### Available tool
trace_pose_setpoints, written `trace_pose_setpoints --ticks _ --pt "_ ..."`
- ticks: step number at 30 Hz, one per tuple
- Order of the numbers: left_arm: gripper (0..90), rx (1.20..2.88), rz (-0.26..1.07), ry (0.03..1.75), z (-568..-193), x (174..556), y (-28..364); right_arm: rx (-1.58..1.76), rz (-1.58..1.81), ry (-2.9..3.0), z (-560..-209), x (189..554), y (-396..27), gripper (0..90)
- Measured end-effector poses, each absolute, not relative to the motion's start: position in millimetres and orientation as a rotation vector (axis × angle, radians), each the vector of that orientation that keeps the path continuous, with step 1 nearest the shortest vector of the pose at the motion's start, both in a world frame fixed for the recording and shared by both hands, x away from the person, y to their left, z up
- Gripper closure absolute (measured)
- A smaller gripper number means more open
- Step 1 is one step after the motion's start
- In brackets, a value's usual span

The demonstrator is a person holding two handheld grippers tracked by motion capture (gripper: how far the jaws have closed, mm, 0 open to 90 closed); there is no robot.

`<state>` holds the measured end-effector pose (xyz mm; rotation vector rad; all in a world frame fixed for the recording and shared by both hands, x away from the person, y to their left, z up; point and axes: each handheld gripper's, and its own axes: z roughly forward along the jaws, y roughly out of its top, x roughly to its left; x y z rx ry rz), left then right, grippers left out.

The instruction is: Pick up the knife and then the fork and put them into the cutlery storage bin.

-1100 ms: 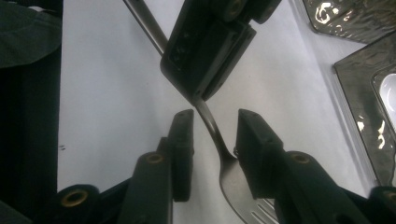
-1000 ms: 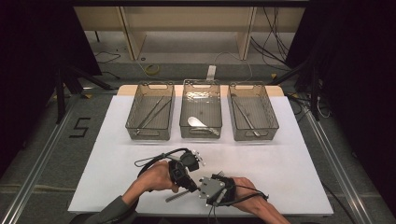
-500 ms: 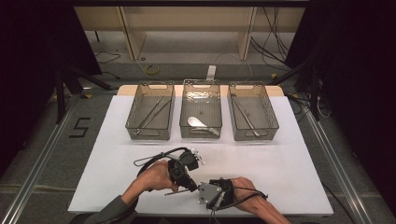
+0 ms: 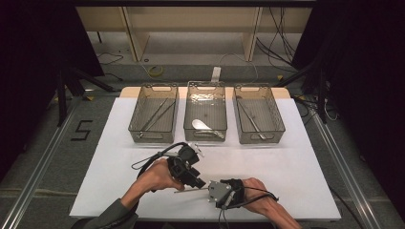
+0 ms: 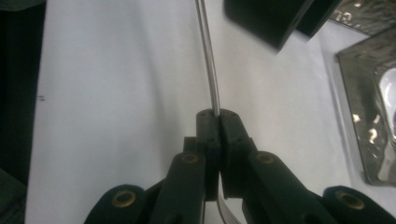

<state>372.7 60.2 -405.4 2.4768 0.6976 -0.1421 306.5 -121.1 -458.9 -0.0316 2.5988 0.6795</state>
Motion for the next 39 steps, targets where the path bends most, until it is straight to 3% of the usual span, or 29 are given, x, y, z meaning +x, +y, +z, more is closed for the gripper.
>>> trace_pose_setpoints --ticks 7,19,39 --pt "32.9 2.337 -0.024 0.765 -391.5 380.5 84.5 0.03 0.671 2.566 -455.7 315.3 -135.0 88.8" --pt "26.5 2.064 0.139 0.827 -384.9 382.3 123.2 0.311 0.685 2.527 -446.5 344.0 -171.1 88.7" --pt "20.6 1.877 0.296 0.858 -409.5 362.8 157.0 0.89 0.925 2.387 -403.4 402.9 -235.4 88.7"
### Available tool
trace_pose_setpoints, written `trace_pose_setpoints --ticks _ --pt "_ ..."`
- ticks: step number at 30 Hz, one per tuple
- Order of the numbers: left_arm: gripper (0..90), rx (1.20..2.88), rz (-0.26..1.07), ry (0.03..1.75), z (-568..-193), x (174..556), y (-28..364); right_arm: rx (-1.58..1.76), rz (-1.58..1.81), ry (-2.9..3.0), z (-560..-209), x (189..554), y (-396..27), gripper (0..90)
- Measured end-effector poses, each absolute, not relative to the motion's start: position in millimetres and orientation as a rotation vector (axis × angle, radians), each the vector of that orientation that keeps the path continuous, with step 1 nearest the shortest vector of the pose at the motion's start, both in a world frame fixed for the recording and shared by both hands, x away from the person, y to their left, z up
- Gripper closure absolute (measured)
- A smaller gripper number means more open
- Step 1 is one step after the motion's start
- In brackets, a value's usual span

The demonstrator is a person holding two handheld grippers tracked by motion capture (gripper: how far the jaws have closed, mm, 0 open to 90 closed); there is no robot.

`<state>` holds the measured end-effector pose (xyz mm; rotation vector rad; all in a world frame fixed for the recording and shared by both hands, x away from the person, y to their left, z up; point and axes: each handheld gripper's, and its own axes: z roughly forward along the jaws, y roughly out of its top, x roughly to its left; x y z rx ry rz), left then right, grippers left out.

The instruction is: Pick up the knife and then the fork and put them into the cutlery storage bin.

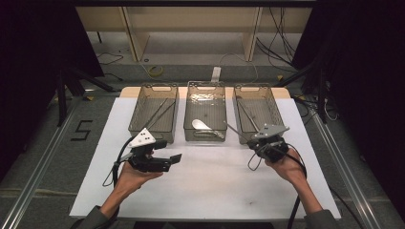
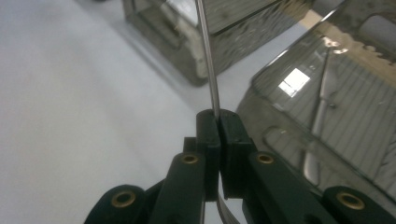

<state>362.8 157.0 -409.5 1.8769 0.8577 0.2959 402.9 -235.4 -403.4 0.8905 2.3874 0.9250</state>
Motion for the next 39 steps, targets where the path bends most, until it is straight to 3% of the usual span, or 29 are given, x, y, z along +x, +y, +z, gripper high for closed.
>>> trace_pose_setpoints --ticks 18,27,39 --pt "18.3 1.838 0.361 0.844 -413.9 348.6 170.4 1.157 0.968 2.274 -362.5 480.3 -256.3 88.6" --pt "17.6 1.83 0.38 0.855 -414.6 347.0 173.0 1.328 0.931 2.231 -380.7 514.0 -263.2 88.4" --pt "16.2 1.821 0.39 0.86 -414.8 346.2 174.1 1.457 0.841 2.23 -407.6 526.0 -264.5 88.1"
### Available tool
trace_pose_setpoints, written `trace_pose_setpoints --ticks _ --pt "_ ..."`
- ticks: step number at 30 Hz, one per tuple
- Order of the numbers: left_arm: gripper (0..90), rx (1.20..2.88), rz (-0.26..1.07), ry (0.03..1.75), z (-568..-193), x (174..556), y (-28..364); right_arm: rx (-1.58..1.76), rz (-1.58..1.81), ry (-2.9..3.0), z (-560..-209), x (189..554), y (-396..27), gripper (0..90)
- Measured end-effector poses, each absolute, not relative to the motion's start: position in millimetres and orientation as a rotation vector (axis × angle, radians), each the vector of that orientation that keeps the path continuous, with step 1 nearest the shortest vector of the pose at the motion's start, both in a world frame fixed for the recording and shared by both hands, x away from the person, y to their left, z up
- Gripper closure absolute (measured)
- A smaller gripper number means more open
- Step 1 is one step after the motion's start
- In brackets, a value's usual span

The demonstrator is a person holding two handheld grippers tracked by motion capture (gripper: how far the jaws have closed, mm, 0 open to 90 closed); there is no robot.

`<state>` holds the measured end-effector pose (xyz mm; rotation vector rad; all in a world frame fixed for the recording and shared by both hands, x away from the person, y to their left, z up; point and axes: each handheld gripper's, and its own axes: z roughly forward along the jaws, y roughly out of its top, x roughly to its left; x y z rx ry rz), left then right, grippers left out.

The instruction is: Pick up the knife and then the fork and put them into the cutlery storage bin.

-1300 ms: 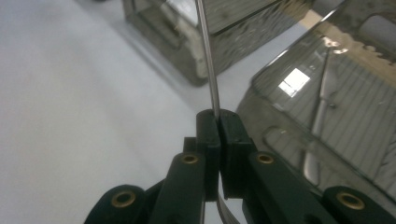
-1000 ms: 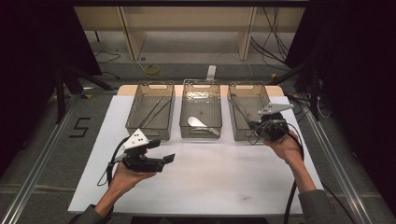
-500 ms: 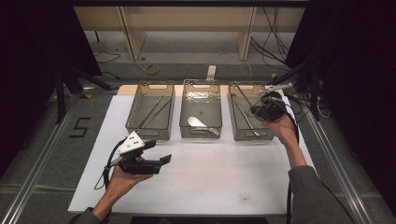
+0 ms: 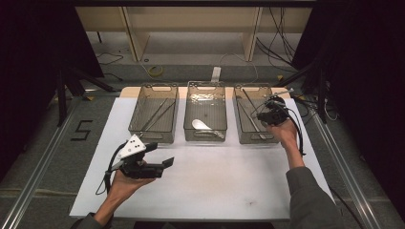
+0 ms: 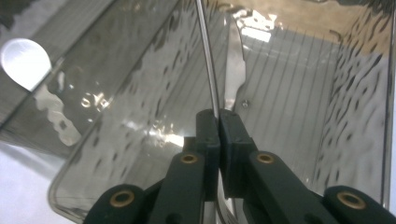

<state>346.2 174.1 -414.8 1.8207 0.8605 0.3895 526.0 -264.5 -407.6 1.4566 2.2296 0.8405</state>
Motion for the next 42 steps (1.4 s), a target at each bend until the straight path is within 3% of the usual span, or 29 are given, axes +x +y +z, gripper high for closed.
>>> trace_pose_setpoints --ticks 5,11,19,42 --pt "15.9 1.824 0.39 0.859 -414.8 346.0 173.8 1.491 0.81 2.248 -414.9 525.5 -263.6 86.4" --pt "15.7 1.824 0.392 0.867 -415.0 347.0 175.1 1.472 0.863 2.269 -410.1 520.1 -261.3 66.9" --pt "15.7 1.814 0.382 0.877 -414.9 347.3 175.9 1.36 1.027 2.269 -391.7 495.1 -249.9 51.2" --pt "15.7 1.814 0.366 0.862 -414.9 347.3 174.8 1.122 1.376 2.241 -390.3 388.4 -220.6 35.2"
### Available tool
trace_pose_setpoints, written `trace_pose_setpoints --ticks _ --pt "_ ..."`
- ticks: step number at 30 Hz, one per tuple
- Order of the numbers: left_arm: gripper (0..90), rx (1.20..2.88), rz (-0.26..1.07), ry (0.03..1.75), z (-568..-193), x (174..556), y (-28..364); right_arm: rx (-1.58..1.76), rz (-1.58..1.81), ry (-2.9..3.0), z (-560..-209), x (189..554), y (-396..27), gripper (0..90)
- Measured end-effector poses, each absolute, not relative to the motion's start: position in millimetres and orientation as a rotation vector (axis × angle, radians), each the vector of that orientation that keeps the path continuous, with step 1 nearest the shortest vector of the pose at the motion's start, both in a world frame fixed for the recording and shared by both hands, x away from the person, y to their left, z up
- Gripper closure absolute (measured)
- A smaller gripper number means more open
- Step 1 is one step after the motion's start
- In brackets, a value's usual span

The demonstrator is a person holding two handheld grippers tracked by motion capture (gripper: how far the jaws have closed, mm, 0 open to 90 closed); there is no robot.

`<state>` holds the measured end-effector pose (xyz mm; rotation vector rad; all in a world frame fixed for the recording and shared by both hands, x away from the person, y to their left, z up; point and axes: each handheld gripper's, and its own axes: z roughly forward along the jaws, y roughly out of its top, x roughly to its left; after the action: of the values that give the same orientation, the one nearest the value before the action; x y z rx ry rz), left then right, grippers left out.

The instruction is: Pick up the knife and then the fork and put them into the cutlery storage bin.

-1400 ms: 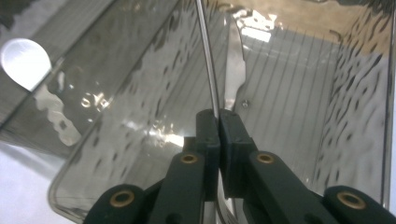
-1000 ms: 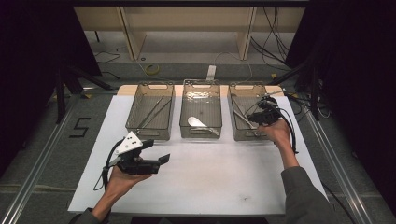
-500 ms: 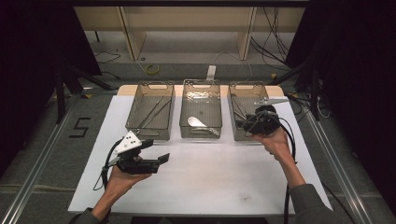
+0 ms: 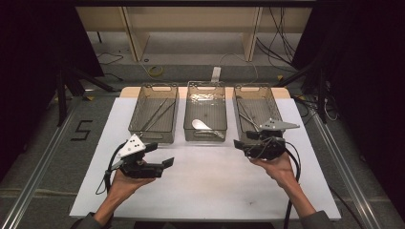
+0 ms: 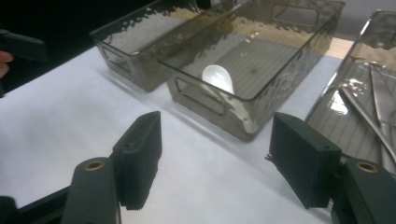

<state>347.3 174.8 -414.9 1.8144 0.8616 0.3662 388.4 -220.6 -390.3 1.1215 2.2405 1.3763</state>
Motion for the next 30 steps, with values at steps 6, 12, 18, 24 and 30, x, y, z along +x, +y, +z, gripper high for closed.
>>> trace_pose_setpoints --ticks 6,12,18,24,30 --pt "15.7 1.816 0.355 0.858 -415.0 347.2 174.9 1.063 1.406 2.26 -398.0 371.9 -221.9 32.6" --pt "15.7 1.821 0.345 0.855 -415.1 346.3 173.6 1.052 1.443 2.251 -407.4 361.1 -227.3 32.4" --pt "15.7 1.822 0.332 0.841 -415.4 344.9 172.7 1.049 1.467 2.246 -415.9 347.7 -231.7 31.6" --pt "15.7 1.816 0.304 0.839 -415.5 342.7 172.2 1.05 1.491 2.238 -422.4 335.2 -237.8 29.7" --pt "15.7 1.814 0.276 0.833 -415.8 339.1 170.9 1.073 1.512 2.228 -430.8 325.0 -243.9 28.5"
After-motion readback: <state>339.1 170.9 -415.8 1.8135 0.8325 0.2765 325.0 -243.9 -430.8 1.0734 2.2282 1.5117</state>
